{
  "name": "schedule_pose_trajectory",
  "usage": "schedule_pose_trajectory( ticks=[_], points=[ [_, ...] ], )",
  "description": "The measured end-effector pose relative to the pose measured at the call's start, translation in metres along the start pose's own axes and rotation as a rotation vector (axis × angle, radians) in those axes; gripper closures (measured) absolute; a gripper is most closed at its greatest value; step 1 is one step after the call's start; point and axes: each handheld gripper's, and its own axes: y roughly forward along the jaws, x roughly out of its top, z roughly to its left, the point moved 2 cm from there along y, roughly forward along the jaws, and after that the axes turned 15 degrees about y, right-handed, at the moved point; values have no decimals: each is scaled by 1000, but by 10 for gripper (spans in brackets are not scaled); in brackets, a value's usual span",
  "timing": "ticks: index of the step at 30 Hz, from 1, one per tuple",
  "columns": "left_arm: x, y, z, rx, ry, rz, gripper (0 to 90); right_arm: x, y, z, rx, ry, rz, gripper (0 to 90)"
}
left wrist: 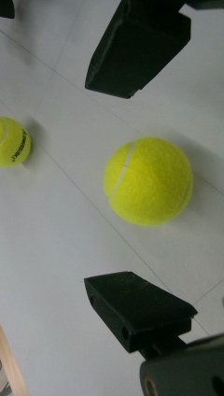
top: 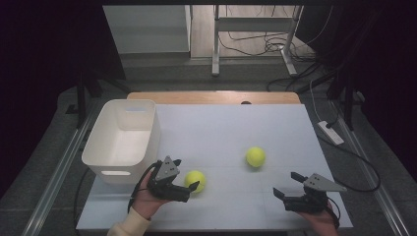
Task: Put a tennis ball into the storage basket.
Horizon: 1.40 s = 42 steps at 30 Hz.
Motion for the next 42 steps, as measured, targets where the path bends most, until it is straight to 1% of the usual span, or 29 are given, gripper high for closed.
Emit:
schedule_pose_trajectory(
  ticks=[20, 27, 34, 42],
  points=[
    [4, 11, 0, -39, 4, 31, 77, 0, 1, 0, -1, 1, 5, 85],
    [6, 15, 0, -57, 12, 47, 75, 0, 1, 0, -3, 0, 5, 86],
    [6, 20, -1, -77, 19, 70, 71, -1, 1, -1, -6, 2, 7, 86],
    [6, 30, -1, -97, 9, 107, 65, -1, 1, -1, -7, 1, 7, 86]
  ],
)
